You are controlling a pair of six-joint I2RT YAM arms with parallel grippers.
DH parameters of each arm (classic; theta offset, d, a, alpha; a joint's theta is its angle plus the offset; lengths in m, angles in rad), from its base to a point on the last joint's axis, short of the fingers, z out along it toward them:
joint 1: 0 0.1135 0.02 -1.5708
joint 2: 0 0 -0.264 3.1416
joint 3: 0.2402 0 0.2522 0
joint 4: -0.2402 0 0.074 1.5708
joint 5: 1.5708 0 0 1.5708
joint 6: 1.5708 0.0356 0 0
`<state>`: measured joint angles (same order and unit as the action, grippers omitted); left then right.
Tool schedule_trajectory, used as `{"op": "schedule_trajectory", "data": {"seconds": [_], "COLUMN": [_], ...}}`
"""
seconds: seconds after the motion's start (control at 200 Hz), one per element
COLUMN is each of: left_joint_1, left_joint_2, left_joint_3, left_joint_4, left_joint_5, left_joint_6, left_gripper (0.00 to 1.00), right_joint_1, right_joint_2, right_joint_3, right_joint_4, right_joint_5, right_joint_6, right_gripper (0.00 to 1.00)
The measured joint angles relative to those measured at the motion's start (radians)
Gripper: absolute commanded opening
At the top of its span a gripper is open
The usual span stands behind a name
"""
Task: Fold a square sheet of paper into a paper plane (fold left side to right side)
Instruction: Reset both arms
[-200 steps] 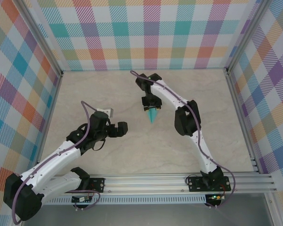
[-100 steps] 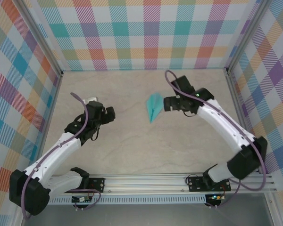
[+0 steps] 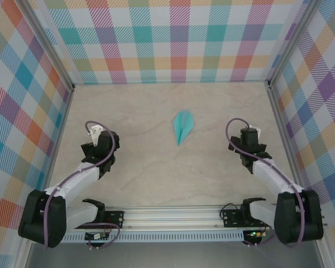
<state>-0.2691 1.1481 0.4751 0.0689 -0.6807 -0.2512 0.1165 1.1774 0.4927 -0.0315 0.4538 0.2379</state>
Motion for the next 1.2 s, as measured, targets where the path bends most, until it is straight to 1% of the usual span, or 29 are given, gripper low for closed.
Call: {"op": "schedule_trajectory", "data": {"seconds": [0.105, 0.19, 0.305, 0.45, 0.555, 0.63, 0.785, 0.895, 1.2], "left_joint_1": [0.023, 0.031, 0.043, 0.074, 0.101, 0.113, 0.159, 0.173, 0.174], "left_joint_2": [0.068, 0.121, 0.159, 0.227, 0.369, 0.418, 0.422, 0.422, 0.422], "left_joint_3": [-0.048, -0.063, -0.100, -0.126, -0.138, -0.132, -0.092, -0.084, -0.084], "left_joint_4": [0.123, 0.207, 0.390, 0.586, 0.769, 0.760, 0.748, 0.750, 0.749], "left_joint_5": [0.066, 0.121, 0.185, 0.267, 0.324, 0.359, 0.420, 0.434, 0.456], "left_joint_6": [0.048, 0.098, 0.166, 0.230, 0.257, 0.268, 0.267, 0.267, 0.267], "left_gripper": [1.00, 1.00, 1.00, 1.00, 1.00, 1.00, 1.00, 1.00, 1.00], "right_joint_1": [0.000, 0.000, -0.006, -0.018, -0.036, -0.058, -0.078, -0.079, -0.079], "right_joint_2": [0.124, 0.192, 0.273, 0.310, 0.311, 0.311, 0.312, 0.312, 0.312], "right_joint_3": [-0.023, -0.024, -0.021, -0.034, -0.040, -0.038, -0.038, -0.038, -0.038], "right_joint_4": [0.188, 0.322, 0.515, 0.624, 0.663, 0.667, 0.667, 0.667, 0.667], "right_joint_5": [0.002, -0.007, -0.047, -0.113, -0.168, -0.208, -0.254, -0.272, -0.284], "right_joint_6": [-0.042, -0.090, -0.142, -0.174, -0.181, -0.183, -0.183, -0.183, -0.183], "right_gripper": [1.00, 1.00, 1.00, 1.00, 1.00, 1.00, 1.00, 1.00, 1.00]}}
